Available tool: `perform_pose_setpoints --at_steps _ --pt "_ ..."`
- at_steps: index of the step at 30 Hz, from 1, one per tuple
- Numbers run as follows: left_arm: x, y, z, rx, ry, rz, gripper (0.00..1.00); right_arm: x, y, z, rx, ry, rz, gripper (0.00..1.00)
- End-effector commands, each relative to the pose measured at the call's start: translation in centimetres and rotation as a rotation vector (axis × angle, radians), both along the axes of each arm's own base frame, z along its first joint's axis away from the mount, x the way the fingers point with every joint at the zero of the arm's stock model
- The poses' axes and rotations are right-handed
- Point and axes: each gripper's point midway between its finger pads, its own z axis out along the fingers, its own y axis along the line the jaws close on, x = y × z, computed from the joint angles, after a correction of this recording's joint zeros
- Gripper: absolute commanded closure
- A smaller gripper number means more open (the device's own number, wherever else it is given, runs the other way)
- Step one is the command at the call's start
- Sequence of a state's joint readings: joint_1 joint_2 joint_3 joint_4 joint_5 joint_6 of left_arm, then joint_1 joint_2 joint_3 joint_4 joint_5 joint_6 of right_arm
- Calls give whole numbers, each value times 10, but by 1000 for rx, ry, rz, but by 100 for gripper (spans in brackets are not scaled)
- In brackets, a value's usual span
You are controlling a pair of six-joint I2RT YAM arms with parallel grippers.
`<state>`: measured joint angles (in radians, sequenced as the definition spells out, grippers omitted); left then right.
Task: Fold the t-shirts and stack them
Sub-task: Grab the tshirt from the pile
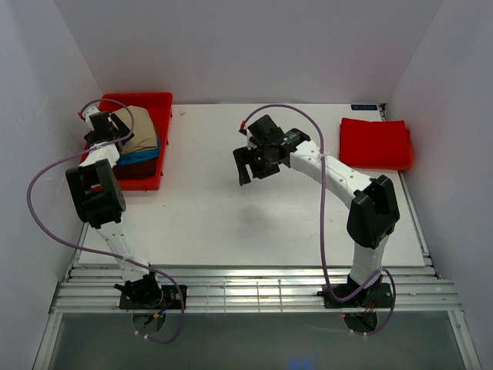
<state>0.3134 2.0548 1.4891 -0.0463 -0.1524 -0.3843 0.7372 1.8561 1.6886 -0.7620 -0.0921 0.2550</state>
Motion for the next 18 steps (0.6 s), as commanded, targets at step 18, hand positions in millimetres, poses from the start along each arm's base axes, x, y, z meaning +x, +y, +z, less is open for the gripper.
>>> perform_pose_setpoints --at_steps 18 --pt "0 -8 34 40 -44 -15 7 4 5 5 -4 -4 6 23"
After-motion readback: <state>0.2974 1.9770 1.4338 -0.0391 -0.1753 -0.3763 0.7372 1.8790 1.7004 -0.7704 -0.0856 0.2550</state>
